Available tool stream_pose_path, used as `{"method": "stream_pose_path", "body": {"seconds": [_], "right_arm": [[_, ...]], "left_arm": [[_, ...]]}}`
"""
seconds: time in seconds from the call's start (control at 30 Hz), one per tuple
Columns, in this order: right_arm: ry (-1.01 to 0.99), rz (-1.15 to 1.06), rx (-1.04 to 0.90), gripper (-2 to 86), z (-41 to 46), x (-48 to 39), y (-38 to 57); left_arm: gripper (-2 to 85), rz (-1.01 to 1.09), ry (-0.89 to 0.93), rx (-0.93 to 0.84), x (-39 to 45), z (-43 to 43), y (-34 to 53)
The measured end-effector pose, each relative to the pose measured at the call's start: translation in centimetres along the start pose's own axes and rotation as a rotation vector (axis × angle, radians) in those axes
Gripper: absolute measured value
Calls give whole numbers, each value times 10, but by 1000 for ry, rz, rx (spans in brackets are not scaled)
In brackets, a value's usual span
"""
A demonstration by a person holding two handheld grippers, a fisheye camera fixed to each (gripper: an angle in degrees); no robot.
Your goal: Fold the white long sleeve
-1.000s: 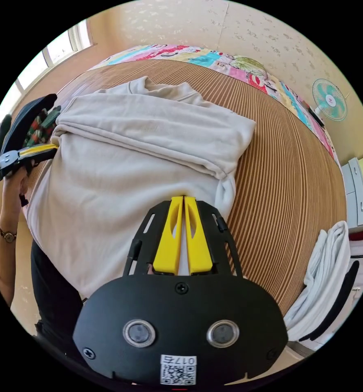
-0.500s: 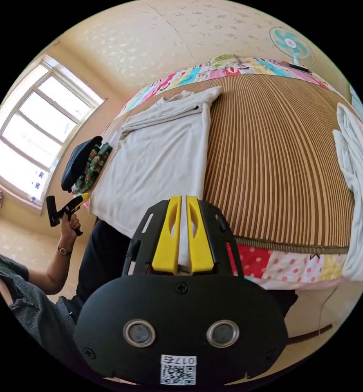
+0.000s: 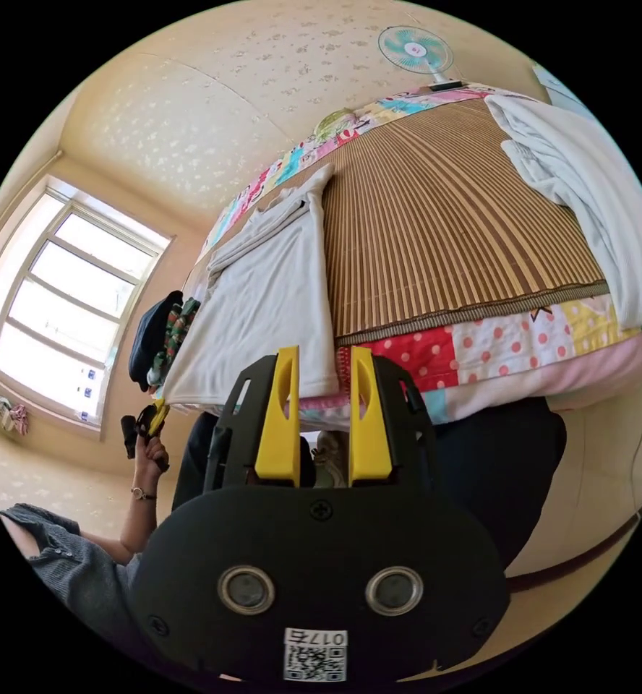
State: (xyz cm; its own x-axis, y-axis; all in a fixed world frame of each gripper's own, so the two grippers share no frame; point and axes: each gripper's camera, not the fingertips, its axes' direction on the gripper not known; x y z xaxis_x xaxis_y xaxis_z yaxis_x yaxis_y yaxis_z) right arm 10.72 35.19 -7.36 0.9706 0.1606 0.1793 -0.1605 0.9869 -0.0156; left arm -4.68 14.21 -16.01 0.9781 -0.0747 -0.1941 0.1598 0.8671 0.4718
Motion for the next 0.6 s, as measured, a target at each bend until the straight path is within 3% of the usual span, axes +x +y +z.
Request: {"method": "stream_pose_path", "body": {"seconds": [0.07,0.2,0.27,0.33,0.43,0.5,0.6], "right_arm": [[-43,32,-105,104,13,12,-4],[-166,34,-108,51,-8,23,1],[-374,42,-62,42,-28,34,6],[-852,39,135,35,-67,54,19],[-1154,-59,359,28,-117,62,30],[-1210,-142,444,26,-145,59,33],[-1059,-218,435,25,-172,40,27]], "left_arm": [[45,25,35,6,5,-11,1],[45,-36,151,51,-3,-33,2],[45,-42,226,79,-4,-44,2],[43,11,324,99,5,-55,1],[42,195,520,161,36,-79,-1],[42,307,689,215,56,-96,-6],[42,294,656,230,65,-93,-16]]}}
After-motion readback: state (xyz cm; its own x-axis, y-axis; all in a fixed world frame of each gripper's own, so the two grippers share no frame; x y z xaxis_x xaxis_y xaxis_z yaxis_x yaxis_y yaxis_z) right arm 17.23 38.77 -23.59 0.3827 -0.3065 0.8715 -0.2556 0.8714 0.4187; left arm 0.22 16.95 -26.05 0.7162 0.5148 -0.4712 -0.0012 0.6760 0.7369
